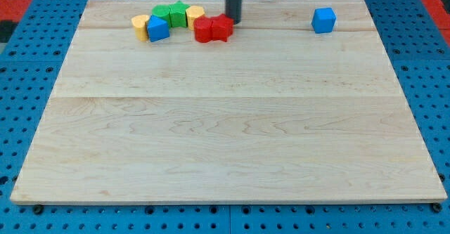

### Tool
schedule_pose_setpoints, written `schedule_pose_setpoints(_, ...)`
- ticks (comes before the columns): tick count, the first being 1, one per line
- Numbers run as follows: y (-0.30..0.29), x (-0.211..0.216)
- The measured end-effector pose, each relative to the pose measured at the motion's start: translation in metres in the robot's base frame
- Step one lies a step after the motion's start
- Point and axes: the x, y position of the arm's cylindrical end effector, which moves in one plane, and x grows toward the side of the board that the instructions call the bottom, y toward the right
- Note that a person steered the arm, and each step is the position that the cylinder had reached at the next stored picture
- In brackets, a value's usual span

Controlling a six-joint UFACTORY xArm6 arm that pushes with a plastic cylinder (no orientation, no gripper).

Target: Separate the red circle from the red star

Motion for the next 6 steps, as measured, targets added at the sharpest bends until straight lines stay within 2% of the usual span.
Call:
schedule_pose_setpoints(1,-0.002,0.001)
schedule_pose_setpoints(3,-0.063,0.014)
schedule_pose_setpoints(4,0.012,0.028)
schedule_pose_setpoints(5,0.011,0.083)
schedule_pose_setpoints(6,-0.047,0.094)
